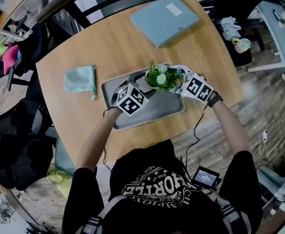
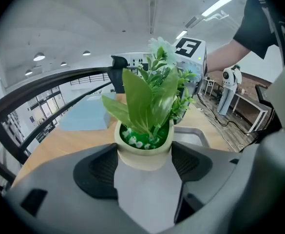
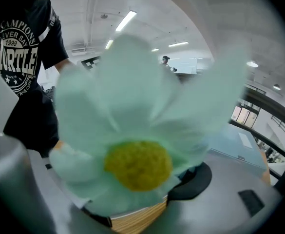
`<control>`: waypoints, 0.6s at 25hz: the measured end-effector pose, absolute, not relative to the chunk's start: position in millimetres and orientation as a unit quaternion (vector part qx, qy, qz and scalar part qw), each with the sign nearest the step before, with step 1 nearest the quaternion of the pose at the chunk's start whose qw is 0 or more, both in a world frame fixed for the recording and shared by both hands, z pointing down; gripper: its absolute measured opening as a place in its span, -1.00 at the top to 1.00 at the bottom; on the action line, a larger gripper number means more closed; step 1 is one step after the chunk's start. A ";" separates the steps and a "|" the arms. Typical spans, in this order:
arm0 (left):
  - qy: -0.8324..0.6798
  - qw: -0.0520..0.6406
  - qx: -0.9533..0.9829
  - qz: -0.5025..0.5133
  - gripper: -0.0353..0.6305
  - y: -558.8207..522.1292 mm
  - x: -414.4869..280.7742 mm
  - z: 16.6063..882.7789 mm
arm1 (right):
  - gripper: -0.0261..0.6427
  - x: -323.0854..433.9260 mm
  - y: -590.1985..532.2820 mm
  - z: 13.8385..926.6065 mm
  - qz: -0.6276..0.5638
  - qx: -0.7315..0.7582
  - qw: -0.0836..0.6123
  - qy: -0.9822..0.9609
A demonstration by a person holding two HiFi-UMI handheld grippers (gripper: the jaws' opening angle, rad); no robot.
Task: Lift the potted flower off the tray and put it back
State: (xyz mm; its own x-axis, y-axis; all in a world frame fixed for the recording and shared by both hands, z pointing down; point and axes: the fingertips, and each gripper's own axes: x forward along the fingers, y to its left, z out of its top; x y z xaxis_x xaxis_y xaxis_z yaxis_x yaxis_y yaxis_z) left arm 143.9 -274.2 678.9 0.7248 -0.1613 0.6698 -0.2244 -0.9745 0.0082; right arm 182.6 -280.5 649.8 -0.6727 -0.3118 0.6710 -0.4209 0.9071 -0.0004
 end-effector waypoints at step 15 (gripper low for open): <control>-0.118 0.037 0.916 0.381 -0.19 -282.2 149.4 711.0 | -0.17 189.9 -289.3 686.1 0.090 0.182 0.349 -0.915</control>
State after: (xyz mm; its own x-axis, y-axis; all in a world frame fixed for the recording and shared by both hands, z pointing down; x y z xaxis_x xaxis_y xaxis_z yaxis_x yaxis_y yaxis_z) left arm 149.4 -282.2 711.0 0.6817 -0.1888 0.7069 -0.2454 -0.9692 -0.0223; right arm 189.9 -289.3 686.1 -0.6899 -0.2710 0.6713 -0.3965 0.9173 -0.0371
